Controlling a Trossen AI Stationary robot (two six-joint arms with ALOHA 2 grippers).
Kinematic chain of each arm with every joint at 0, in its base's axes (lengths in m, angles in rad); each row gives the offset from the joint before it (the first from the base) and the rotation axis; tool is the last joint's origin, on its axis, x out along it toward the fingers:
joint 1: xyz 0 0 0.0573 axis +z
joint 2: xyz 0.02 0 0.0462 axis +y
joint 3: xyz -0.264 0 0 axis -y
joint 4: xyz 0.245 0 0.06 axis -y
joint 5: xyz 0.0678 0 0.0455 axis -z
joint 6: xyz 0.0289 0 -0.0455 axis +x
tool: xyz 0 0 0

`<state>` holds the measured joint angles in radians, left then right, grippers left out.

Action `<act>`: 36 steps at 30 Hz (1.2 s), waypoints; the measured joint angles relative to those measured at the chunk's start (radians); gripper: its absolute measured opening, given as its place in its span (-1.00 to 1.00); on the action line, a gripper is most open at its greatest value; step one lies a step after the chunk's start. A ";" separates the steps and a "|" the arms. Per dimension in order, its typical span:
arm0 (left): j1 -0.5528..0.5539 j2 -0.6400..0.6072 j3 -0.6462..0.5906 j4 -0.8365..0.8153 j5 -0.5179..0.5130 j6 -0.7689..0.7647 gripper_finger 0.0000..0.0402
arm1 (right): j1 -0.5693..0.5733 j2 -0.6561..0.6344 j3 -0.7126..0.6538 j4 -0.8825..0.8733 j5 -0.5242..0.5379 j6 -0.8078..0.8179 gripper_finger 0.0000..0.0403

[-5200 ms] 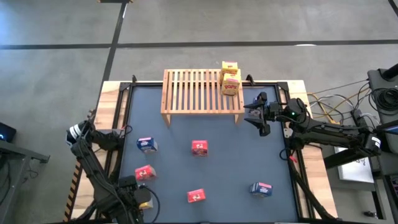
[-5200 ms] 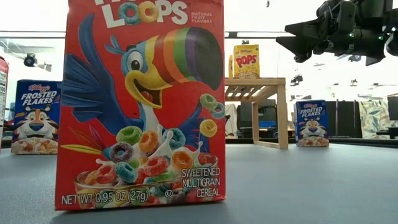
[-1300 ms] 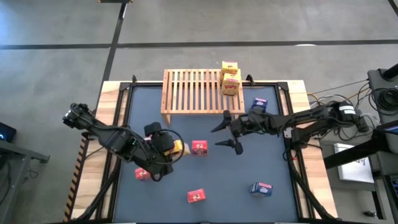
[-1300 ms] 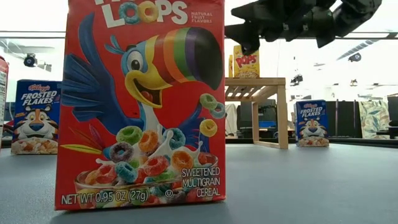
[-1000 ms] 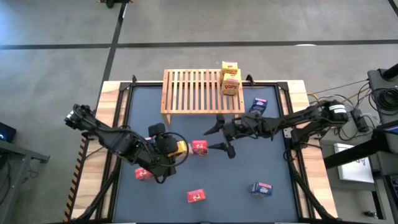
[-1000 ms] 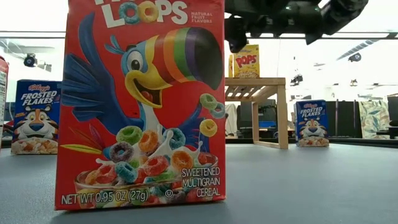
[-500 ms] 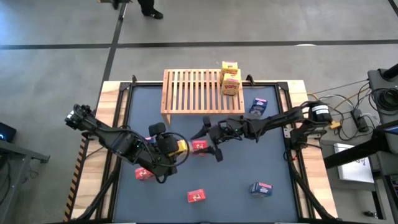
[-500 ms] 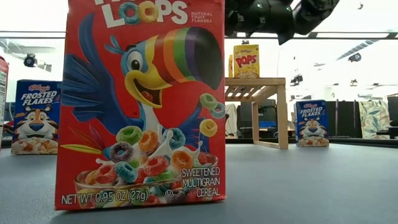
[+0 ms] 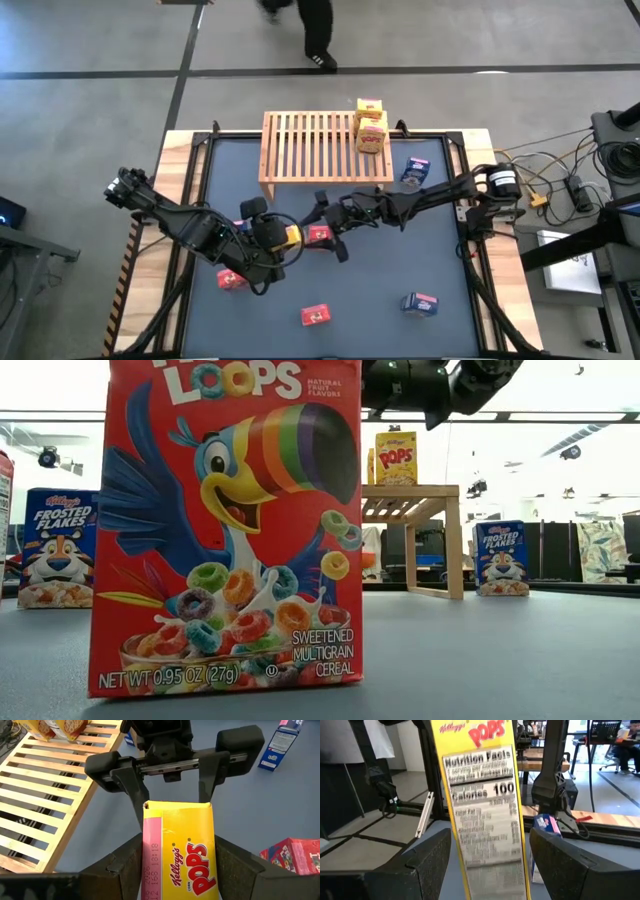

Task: Stack cereal on shelf
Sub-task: Put the yellow cereal box on the shelf aligned with the other yellow cereal box

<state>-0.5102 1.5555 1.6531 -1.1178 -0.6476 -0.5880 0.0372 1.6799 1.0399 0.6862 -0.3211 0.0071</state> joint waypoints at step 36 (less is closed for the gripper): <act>-0.042 -0.017 0.190 -0.197 -0.135 0.010 0.21 | -0.015 -0.051 -0.020 -0.086 -0.006 -0.055 -0.22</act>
<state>-0.5520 1.5385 1.8429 -1.3146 -0.7827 -0.5780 0.0221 1.6293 1.0197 0.6001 -0.3275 -0.0482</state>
